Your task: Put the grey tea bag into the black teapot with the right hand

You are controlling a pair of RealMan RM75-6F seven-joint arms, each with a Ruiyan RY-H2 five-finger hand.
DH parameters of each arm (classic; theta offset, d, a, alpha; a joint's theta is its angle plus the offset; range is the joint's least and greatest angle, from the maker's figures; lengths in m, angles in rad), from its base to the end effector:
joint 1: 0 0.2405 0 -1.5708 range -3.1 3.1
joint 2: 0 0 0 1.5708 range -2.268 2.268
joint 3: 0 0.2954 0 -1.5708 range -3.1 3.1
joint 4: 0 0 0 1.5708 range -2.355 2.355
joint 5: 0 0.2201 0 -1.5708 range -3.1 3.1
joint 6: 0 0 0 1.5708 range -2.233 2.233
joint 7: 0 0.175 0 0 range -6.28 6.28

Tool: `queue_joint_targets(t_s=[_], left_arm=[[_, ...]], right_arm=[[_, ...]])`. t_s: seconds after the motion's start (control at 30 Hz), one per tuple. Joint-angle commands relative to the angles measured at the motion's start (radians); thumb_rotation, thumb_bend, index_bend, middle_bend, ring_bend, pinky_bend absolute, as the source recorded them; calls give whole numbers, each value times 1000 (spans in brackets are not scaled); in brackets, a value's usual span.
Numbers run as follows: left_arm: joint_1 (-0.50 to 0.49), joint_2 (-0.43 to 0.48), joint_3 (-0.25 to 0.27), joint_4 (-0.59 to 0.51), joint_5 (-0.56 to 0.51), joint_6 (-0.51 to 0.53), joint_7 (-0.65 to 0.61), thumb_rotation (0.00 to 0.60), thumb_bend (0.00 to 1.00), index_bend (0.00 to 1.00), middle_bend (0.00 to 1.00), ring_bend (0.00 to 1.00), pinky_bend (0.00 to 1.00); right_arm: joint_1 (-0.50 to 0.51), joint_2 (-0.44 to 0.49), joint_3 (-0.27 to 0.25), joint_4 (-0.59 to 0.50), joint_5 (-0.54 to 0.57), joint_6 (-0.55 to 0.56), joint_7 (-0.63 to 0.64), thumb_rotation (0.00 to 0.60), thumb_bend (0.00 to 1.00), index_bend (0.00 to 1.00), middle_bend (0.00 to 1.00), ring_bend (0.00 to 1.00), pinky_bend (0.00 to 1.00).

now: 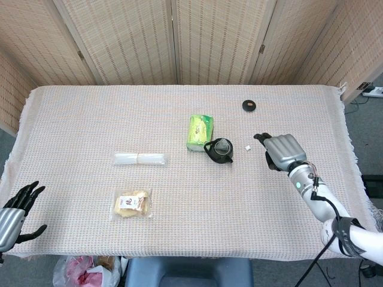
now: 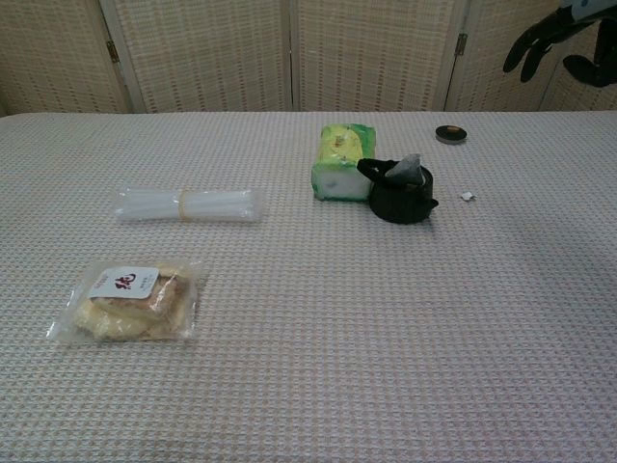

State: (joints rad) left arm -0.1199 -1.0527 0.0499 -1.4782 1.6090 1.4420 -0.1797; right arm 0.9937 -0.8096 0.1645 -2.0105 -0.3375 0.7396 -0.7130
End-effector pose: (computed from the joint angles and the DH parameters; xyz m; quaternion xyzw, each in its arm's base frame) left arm -0.3723 0.2072 0.1770 -0.6559 -0.3933 -0.3595 0.5347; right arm -0.1481 -0.4072 0.1561 0.7498 -0.4123 0.1831 0.4841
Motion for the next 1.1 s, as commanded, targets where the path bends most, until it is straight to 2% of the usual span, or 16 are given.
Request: queue_joint_targets(t_s=[0.03,0.2,0.4,1.1], left_arm=[[1,3,0,1,1,2,-6,600,274,0,0,0,239],[1,6,2,6,4,2,-23,600,274,0,0,0,239],[0,10,5,13,6,0,-44,600,274,0,0,0,239],[-11,17,9,25,14,-13,-92,600,274,0,0,0,239]], right_arm=[[124,-105,-66,127,135,-44,-44,600,741,148,170,908,1000],[200,-193,-116,221,199,-70,-52,600,741,149,170,909,1000],[245,-292,-155,317,207,-91,-34,600,731,149,170,909,1000],[310,-431,-203,498,141,-169,109,600,722,149,142,908,1000]])
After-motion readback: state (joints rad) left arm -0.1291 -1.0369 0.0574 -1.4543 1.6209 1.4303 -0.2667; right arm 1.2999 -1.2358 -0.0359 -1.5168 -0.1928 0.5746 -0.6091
